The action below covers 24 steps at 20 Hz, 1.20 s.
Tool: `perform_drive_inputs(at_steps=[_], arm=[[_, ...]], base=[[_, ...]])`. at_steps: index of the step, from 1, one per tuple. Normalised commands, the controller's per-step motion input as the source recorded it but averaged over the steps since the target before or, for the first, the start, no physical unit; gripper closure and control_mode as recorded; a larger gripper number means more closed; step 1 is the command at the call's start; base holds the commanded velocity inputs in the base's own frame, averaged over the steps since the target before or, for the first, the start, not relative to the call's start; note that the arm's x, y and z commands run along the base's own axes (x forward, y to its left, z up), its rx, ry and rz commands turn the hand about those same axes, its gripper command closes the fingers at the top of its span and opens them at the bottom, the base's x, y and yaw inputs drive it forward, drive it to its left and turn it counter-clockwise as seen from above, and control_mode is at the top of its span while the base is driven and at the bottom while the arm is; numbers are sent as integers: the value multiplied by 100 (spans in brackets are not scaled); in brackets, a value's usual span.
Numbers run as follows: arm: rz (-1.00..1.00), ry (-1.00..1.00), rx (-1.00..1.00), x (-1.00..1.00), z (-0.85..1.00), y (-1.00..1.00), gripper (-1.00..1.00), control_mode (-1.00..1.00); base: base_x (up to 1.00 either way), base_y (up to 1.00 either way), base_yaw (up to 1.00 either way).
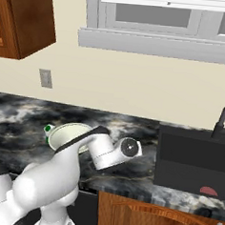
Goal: Gather the eggs and milk located in the vicinity of the sink area and place them right next to the bowl.
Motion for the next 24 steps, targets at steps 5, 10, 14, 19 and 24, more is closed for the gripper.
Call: perform_drive_inputs(at_steps=[5,10,14,19,24], arm=[[19,-1,-1,0,1,9,100,-100],[22,12,-4,0,33,20,100,-100],[25,12,-2,0,3,29,100,-100],[16,3,-4,0,-18,21,100,-100],[11,0,-3,0,-28,14,100,-100]], base=[[0,0,0],[0,0,0],[0,0,0],[0,0,0],[0,0,0]])
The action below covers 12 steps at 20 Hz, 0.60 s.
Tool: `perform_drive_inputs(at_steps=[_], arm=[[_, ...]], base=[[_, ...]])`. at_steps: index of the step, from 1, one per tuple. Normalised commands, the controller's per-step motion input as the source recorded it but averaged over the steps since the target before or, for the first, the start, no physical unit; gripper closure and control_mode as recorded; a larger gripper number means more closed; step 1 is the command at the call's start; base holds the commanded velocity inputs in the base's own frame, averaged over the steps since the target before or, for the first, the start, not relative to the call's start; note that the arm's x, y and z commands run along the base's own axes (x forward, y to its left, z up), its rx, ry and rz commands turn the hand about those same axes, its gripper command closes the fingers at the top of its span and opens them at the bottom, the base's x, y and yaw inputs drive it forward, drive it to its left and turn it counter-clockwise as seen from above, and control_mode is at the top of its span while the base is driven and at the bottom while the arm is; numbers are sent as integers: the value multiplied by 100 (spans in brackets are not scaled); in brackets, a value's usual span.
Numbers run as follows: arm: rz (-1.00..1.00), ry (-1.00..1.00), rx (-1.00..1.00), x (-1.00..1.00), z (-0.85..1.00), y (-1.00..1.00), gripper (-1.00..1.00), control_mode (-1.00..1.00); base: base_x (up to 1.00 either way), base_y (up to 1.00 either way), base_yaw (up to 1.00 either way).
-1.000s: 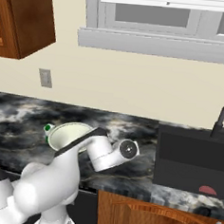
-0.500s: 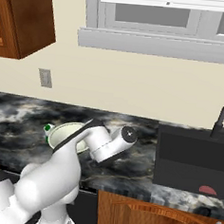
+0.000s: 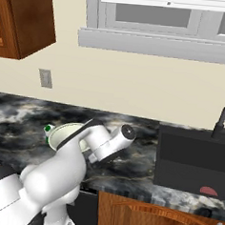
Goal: Gather the eggs and milk located in the vicinity of the sink area and place them right next to the bowl.
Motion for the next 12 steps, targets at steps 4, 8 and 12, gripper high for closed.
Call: perform_drive_inputs(at_steps=[4,8,12], arm=[[6,1,-4,1,-24,17,100,-100],[1,4,-5,6,-8,23,100,-100],[0,4,-5,0,0,14,100,-100]], base=[[0,0,0],[0,0,0],[0,0,0]])
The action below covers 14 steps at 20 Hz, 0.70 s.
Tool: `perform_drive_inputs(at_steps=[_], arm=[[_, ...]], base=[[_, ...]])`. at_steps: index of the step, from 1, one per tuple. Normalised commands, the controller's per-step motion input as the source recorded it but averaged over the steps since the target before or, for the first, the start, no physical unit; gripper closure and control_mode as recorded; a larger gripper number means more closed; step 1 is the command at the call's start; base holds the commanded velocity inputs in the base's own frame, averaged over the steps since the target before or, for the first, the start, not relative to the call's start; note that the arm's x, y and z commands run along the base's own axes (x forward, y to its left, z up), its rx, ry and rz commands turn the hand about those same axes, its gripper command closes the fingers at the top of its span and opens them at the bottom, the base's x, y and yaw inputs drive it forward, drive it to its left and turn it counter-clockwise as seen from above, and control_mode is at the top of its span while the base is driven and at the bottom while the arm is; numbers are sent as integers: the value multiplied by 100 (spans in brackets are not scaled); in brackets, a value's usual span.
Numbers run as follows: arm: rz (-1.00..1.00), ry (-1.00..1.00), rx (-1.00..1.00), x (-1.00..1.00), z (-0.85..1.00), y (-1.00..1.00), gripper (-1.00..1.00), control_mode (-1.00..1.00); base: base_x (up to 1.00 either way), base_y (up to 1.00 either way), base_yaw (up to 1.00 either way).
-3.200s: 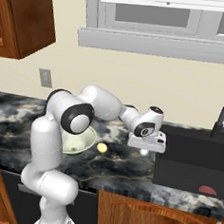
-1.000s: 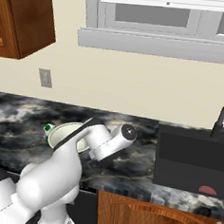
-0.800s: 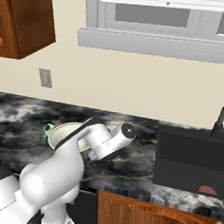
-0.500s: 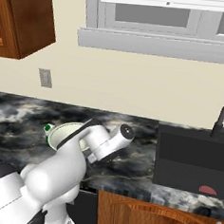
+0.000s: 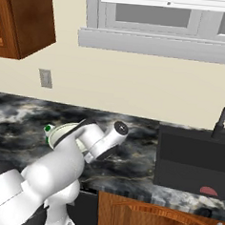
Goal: Gather the eggs and milk located in the vicinity of the sink area and place them right next to the bowl.
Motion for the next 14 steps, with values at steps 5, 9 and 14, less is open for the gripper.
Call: perform_drive_inputs(at_steps=[5,9,14], arm=[[0,3,-5,0,-6,0,100,-100],[0,0,-2,0,-6,0,100,-100],[0,0,-3,0,-17,1,100,-100]], base=[[0,0,0],[0,0,0],[0,0,0]])
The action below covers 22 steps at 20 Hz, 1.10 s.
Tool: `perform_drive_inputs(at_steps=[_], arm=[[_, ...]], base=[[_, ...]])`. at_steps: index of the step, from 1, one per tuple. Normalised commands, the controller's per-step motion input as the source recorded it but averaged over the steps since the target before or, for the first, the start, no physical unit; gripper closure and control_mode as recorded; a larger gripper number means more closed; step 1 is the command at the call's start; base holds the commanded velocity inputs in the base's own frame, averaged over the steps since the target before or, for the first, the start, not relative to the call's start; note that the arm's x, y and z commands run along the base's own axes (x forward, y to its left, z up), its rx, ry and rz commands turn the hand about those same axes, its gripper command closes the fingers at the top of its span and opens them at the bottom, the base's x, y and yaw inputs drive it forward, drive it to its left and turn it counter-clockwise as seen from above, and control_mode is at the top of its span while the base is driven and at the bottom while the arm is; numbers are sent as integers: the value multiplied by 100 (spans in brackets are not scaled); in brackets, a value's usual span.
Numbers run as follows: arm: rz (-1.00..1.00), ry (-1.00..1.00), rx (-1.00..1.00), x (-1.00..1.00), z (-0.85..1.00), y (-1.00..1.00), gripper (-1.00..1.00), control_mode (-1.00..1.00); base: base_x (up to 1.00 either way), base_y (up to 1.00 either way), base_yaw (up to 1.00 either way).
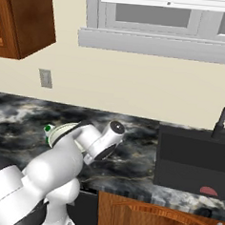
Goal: Gather the eggs and milk located in the vicinity of the sink area and place them right next to the bowl.
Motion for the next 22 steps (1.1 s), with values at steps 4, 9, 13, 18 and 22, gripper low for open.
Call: perform_drive_inputs(at_steps=[4,9,13,18,22], arm=[[0,0,-3,0,-18,5,100,-100],[0,0,-2,4,-3,1,100,-100],[0,0,0,2,0,0,100,-100],[0,0,0,3,0,1,100,-100],[0,0,0,11,0,13,100,-100]], base=[[0,0,0],[0,0,0],[0,0,0],[0,0,0],[0,0,0]])
